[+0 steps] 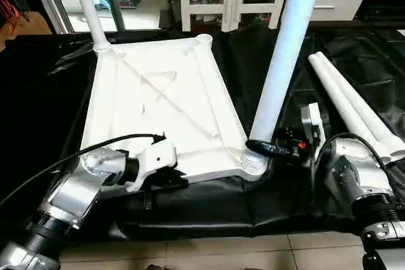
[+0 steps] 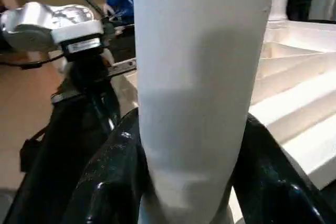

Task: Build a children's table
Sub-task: Insert table leg to table base

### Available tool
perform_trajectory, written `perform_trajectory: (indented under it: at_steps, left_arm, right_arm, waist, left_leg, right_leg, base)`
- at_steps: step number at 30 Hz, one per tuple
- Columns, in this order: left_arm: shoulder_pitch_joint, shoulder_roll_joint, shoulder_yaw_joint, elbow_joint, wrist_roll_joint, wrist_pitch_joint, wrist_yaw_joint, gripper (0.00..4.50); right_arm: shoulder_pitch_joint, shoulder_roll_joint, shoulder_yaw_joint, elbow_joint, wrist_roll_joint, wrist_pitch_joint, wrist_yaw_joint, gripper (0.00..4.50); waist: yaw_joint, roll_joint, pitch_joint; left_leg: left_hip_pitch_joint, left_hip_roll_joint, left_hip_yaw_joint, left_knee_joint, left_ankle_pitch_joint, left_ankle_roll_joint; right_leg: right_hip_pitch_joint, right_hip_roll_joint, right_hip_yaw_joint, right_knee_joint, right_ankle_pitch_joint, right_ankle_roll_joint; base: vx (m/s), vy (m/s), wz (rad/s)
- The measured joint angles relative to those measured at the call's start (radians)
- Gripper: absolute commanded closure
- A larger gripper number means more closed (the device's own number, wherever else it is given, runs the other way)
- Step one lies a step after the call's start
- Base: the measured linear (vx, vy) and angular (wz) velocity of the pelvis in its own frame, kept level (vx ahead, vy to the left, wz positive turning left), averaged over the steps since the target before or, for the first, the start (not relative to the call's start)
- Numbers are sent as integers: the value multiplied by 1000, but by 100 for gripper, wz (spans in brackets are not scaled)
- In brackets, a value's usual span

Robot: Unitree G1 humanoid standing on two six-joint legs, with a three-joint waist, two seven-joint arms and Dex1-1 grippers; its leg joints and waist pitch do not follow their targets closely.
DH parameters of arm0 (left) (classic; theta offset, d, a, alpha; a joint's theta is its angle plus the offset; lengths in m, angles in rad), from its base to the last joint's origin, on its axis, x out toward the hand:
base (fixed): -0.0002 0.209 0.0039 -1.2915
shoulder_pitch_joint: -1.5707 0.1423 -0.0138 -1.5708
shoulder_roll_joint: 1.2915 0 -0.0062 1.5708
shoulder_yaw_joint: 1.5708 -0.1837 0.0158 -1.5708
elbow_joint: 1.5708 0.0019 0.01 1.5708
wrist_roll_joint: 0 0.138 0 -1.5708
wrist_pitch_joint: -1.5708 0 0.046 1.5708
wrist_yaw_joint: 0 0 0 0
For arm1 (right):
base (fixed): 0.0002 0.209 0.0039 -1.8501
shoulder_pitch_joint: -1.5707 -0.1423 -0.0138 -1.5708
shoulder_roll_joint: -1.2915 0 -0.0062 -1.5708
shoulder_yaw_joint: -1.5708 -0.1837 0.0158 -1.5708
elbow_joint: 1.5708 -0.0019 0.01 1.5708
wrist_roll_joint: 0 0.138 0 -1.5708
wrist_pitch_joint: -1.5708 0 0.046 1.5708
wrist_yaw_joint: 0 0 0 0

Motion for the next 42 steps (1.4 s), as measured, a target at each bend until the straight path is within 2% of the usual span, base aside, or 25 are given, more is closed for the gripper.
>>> perform_trajectory:
  at_steps: [7,10,15,17,21,26,32,34,36,39,42]
  left_arm:
    - [-8,-3,-2,13,-2,-11,-5,450]
    - [-11,-9,-3,28,5,-16,-5,450]
    - [-14,-10,-3,38,9,-18,-5,450]
    - [-14,-11,-4,41,11,-18,-5,450]
    - [-14,-15,-8,51,12,-20,-5,450]
    - [-15,-16,-3,57,16,-24,4,450]
    - [-26,-51,2,61,51,-6,83,450]
    - [-31,-87,8,58,55,41,126,450]
    - [-34,-120,15,51,55,97,166,450]
    - [-47,-183,26,34,57,202,247,450]
    - [-80,-286,36,37,89,314,367,450]
  right_arm:
    - [4,-6,9,32,-6,-83,34,266]
    - [8,-5,15,47,-12,-121,23,266]
    - [17,3,16,52,-14,-142,1,266]
    - [23,5,15,53,-14,-143,-5,266]
    - [31,6,15,56,-14,-148,-11,266]
    - [37,23,12,56,-14,-174,-58,266]
    - [34,66,-6,69,-24,-192,-239,266]
    - [33,94,-20,76,-41,-206,-320,266]
    - [23,113,-24,86,-58,-214,-404,266]
    - [-15,141,-19,112,-120,-226,-574,266]
    - [-83,177,-1,168,-198,-228,-803,266]
  waist:
    - [6,0,-1]
    - [7,-3,1]
    - [5,-11,0]
    - [5,-13,2]
    - [4,-16,4]
    - [-4,-18,4]
    - [-9,-20,4]
    - [-10,-19,3]
    - [-12,-15,1]
    - [-18,-13,1]
    - [-28,-13,1]
  left_leg:
    - [3,0,2,-3,0,0]
    - [14,0,6,-8,-1,-1]
    - [22,-2,11,-15,-1,-9]
    - [29,-4,12,-19,-1,-10]
    - [41,-6,12,-29,-1,-11]
    - [42,-9,12,-33,-1,-11]
    - [43,-11,12,-38,-1,-12]
    - [44,-12,12,-42,-1,-12]
    - [44,-13,12,-44,0,-12]
    - [45,-14,12,-46,0,-12]
    - [45,-14,12,-47,0,-12]
  right_leg:
    - [4,0,0,-5,0,0]
    - [12,0,3,-7,-1,0]
    - [13,0,11,-8,-1,0]
    - [13,0,13,-11,-1,0]
    - [25,0,14,-22,-1,0]
    - [25,0,18,-24,-1,0]
    - [25,0,19,-29,-1,0]
    - [25,0,20,-32,-1,0]
    - [25,0,21,-36,0,-1]
    - [25,0,22,-38,0,-1]
    - [25,0,22,-40,0,-1]
  base:
    - [0,0,0]
    - [0,0,0]
    - [0,0,0]
    - [0,0,0]
    - [0,0,0]
    - [0,0,0]
    - [0,0,0]
    - [0,0,0]
    - [0,0,0]
    - [0,0,0]
    - [0,0,0]
